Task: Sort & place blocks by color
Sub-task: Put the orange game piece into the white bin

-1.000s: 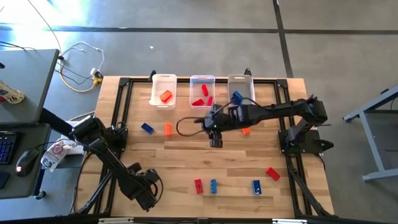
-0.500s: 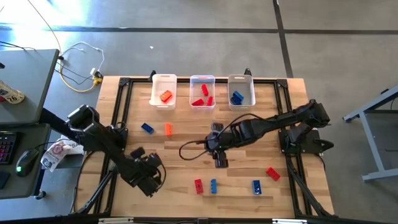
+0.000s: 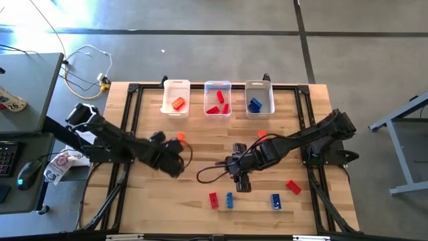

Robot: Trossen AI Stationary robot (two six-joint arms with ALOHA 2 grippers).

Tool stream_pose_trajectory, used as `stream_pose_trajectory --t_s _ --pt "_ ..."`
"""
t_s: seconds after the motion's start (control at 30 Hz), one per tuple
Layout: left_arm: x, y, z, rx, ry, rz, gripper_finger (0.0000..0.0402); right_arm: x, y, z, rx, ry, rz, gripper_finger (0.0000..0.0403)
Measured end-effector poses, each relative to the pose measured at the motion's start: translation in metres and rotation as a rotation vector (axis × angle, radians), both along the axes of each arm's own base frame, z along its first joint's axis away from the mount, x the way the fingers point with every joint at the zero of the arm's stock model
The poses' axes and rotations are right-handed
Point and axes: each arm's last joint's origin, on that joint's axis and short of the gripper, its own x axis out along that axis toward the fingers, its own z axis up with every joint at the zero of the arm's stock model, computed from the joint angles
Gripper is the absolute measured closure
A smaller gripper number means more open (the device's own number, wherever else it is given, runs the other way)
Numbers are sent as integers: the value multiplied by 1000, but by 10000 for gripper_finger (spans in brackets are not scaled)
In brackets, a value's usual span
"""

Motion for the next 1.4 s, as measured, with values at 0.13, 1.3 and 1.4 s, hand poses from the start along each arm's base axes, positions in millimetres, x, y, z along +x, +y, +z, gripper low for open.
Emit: stream_pose_trajectory --t_s 0.13,1.3,1.4 --pt "5 31 3 59 24 30 306 -4 4 -9 -12 29 14 201" --pt "-21 243 8 23 -117 310 304 -67 40 -78 127 428 -493 201" --pt "-26 252 7 25 -123 347 303 -76 49 -79 126 453 -547 201"
